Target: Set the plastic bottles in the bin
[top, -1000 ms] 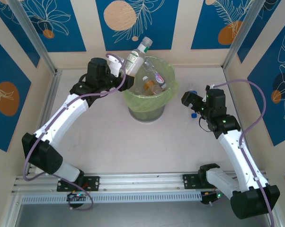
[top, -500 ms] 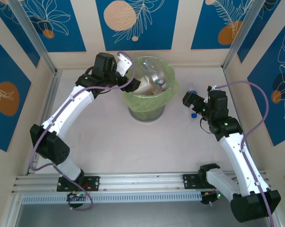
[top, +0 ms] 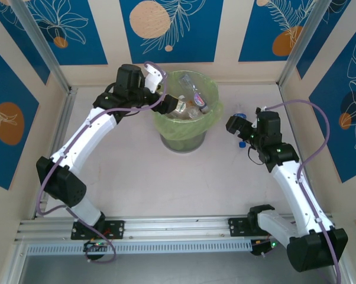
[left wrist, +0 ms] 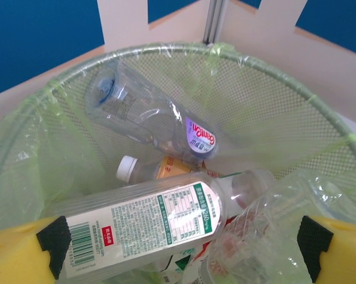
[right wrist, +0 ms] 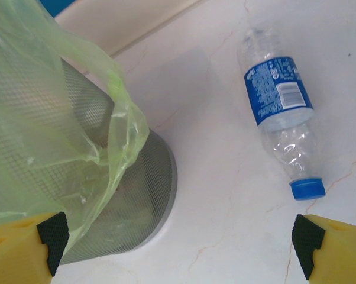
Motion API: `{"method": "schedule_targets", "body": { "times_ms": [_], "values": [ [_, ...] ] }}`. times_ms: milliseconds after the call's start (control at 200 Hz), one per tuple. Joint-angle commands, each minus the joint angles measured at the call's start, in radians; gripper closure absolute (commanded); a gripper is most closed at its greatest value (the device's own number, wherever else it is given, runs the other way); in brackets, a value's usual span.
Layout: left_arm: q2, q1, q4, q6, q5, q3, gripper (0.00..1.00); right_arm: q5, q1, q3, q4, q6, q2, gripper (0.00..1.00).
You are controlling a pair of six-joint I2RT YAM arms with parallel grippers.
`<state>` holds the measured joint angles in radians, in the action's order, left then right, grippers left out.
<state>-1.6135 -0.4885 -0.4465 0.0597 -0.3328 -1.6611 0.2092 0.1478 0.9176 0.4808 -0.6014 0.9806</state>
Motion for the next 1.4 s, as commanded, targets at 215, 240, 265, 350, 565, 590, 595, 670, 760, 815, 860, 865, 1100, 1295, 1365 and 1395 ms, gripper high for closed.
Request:
{"method": "schedule_targets", "body": {
  "times_ms": [215,240,265,350,565,590,595,670,760,815,860,865,1100,1295,1365,1395],
  "values": [
    [0.276,-0.007,0.236,-0.235,0.136,0.291,0.00,-0.003,-0.069,0.043,0.049,0.067,0.175,0.01],
    [0.297,-0.007,0.249,-0.242,0.138,0.312,0.00,0.021,-0.071,0.036,0.043,0.066,0.180,0.01],
    [0.315,-0.007,0.262,-0.245,0.133,0.333,0.00,0.046,-0.073,0.026,0.032,0.068,0.184,0.00],
    [0.359,-0.007,0.293,-0.247,0.147,0.396,0.00,0.095,-0.088,-0.012,-0.024,0.083,0.197,0.00],
    [0.444,-0.007,0.353,-0.326,0.349,0.531,0.00,0.017,-0.157,0.031,-0.016,0.107,0.305,0.01],
    [0.453,-0.006,0.368,-0.330,0.357,0.550,0.00,0.010,-0.164,0.045,-0.013,0.117,0.326,0.01],
    [0.455,-0.005,0.371,-0.332,0.359,0.553,0.00,0.009,-0.165,0.048,-0.013,0.120,0.331,0.01],
    [0.480,-0.005,0.397,-0.348,0.401,0.597,0.00,-0.016,-0.177,0.090,-0.006,0.161,0.393,0.01],
    [0.513,-0.005,0.408,-0.351,0.453,0.638,0.00,-0.050,-0.188,0.162,0.025,0.209,0.480,0.01],
    [0.539,-0.005,0.415,-0.340,0.469,0.665,0.00,-0.057,-0.192,0.214,0.066,0.228,0.533,0.01],
    [0.562,-0.005,0.428,-0.328,0.472,0.692,0.00,-0.065,-0.195,0.256,0.091,0.240,0.573,0.01],
    [0.565,-0.004,0.429,-0.328,0.472,0.693,0.00,-0.067,-0.195,0.260,0.092,0.241,0.577,0.01],
    [0.623,-0.003,0.450,-0.362,0.454,0.803,0.00,-0.151,-0.216,0.413,0.159,0.295,0.744,0.01],
    [0.655,-0.002,0.508,-0.331,0.429,0.896,0.00,-0.065,-0.220,0.540,0.207,0.329,0.881,0.01],
    [0.661,-0.002,0.517,-0.326,0.424,0.912,0.00,-0.064,-0.221,0.593,0.220,0.374,0.936,0.00],
    [0.664,-0.002,0.528,-0.324,0.421,0.920,0.00,-0.070,-0.221,0.628,0.238,0.394,0.966,0.00]
  ]
}}
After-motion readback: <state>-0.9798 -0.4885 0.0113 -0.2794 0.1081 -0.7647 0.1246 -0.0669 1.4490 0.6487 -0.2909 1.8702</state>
